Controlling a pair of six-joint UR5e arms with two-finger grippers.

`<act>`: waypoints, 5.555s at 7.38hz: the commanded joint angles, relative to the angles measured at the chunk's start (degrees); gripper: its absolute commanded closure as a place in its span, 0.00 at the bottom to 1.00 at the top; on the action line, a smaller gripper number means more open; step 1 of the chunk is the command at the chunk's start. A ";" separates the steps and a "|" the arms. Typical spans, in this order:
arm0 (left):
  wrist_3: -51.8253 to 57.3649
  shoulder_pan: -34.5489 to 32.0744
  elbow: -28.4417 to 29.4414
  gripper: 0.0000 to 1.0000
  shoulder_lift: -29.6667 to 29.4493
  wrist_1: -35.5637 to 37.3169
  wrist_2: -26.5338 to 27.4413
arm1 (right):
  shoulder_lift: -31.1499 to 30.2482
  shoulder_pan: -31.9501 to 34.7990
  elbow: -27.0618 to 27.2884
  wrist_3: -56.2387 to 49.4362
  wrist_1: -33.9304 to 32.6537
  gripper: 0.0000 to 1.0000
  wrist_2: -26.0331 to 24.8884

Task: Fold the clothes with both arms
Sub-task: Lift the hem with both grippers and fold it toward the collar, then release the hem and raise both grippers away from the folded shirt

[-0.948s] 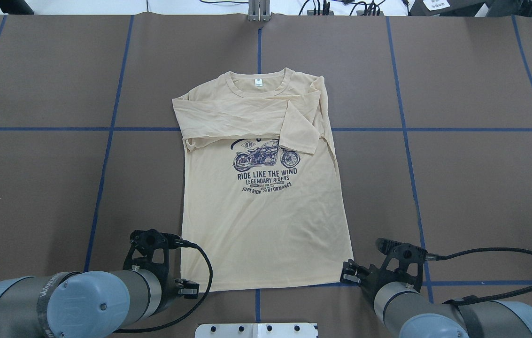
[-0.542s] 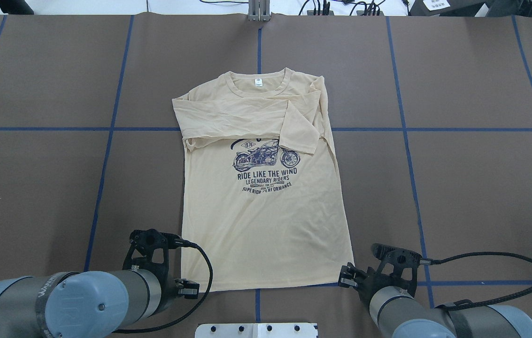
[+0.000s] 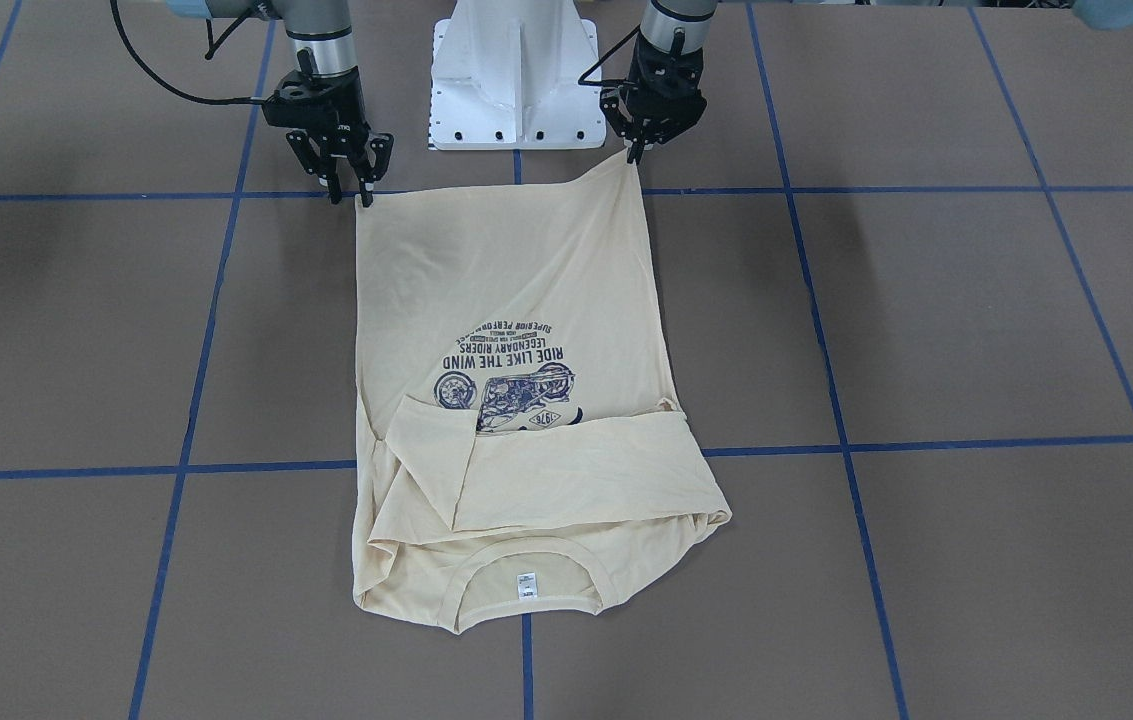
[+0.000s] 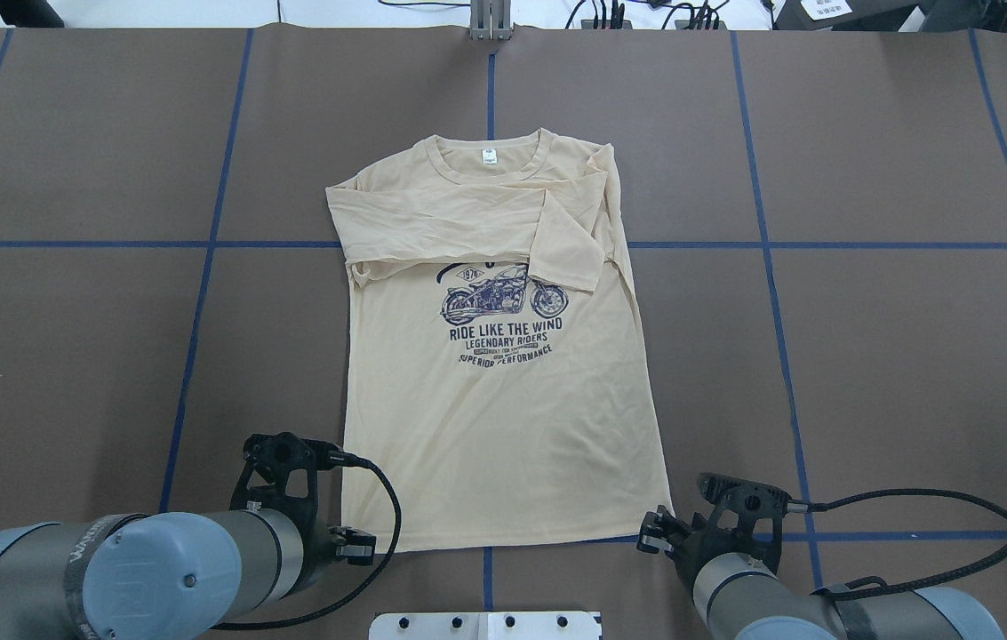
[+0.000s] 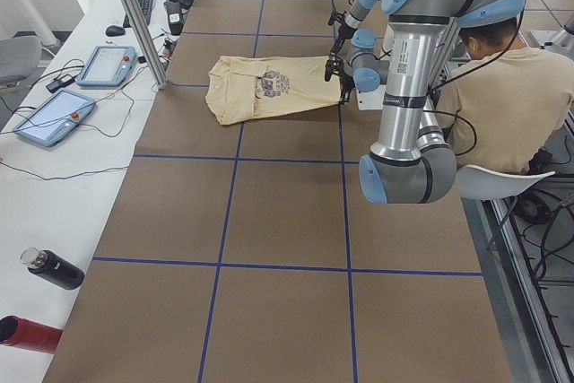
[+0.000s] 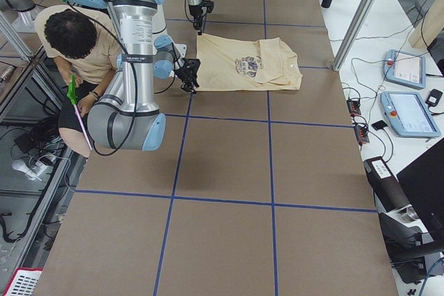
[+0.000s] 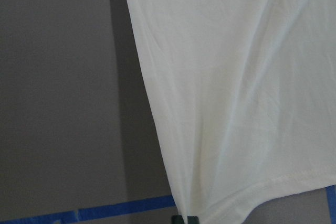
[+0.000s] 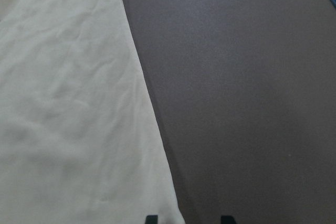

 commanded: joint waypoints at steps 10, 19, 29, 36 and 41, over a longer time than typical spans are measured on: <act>2.03 -0.77 -8.32 1.00 0.63 2.53 -6.15 | 0.45 5.86 20.53 1.88 -11.43 1.00 11.06; 18.25 -14.98 3.29 1.00 -14.13 12.52 -6.99 | 15.72 18.84 15.90 -7.32 -23.98 1.00 18.14; 25.77 -27.14 31.72 1.00 -19.24 -9.23 -4.59 | 27.86 36.02 -21.98 -12.54 0.96 1.00 19.11; 36.05 -27.76 22.80 0.00 -12.33 -13.09 -8.80 | 24.39 43.84 -20.72 -27.65 3.35 0.00 34.22; 20.17 -15.04 17.57 0.02 -5.18 -17.93 -8.04 | 18.38 44.28 -16.30 -28.27 7.23 0.00 34.49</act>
